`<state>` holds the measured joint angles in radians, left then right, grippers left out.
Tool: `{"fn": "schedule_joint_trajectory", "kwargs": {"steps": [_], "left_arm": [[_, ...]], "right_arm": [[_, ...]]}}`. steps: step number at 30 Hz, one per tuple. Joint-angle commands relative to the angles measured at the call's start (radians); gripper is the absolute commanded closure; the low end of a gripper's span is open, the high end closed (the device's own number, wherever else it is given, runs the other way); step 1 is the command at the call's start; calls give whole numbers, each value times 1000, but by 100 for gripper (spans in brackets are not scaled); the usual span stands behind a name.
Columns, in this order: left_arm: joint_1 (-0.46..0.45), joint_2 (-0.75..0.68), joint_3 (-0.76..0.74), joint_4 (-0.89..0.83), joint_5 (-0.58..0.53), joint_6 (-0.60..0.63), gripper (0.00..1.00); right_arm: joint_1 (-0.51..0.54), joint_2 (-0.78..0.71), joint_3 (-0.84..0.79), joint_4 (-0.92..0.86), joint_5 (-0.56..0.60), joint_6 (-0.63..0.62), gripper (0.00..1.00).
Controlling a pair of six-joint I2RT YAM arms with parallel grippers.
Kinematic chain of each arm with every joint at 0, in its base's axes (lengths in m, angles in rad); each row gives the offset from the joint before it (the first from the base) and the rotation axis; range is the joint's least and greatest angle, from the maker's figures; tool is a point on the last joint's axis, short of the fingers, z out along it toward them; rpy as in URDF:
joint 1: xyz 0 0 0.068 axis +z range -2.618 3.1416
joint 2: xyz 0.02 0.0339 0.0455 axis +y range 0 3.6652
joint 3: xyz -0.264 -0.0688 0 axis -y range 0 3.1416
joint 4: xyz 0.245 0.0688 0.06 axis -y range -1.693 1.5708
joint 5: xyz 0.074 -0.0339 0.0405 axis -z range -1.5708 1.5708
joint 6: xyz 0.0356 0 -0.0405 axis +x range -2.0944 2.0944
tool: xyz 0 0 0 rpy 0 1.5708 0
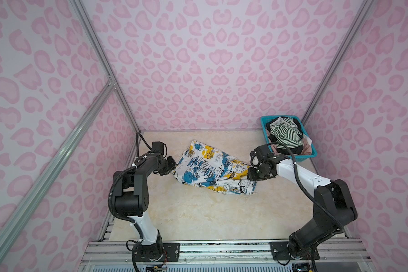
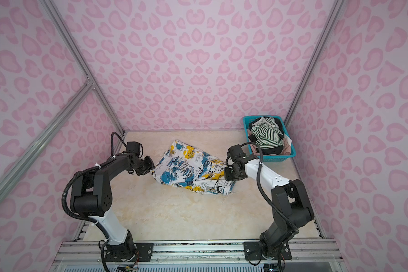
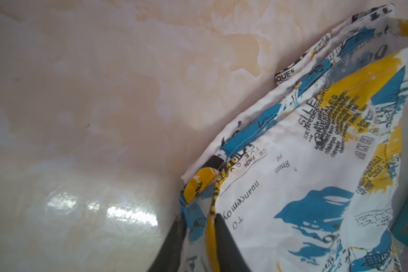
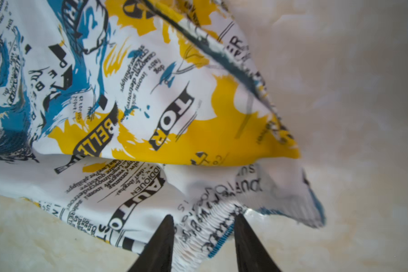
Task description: Fold and stack the mixed laundry pile
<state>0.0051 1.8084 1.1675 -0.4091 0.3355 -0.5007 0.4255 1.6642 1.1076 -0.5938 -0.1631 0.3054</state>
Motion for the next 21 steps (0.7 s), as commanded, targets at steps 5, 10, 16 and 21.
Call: {"fn": "schedule_joint_trajectory", "kwargs": {"steps": [5, 10, 16, 21], "left_arm": [[25, -93, -50, 242, 112, -35, 98], [26, -118, -17, 339, 294, -43, 98], [26, -89, 36, 371, 409, -43, 97], [32, -30, 72, 221, 195, -15, 87]], "right_arm": [[0, 153, -32, 59, -42, 64, 61], [1, 195, -38, 68, -48, 68, 62], [2, 207, -33, 68, -60, 69, 64], [2, 206, -36, 43, -55, 54, 65]]}}
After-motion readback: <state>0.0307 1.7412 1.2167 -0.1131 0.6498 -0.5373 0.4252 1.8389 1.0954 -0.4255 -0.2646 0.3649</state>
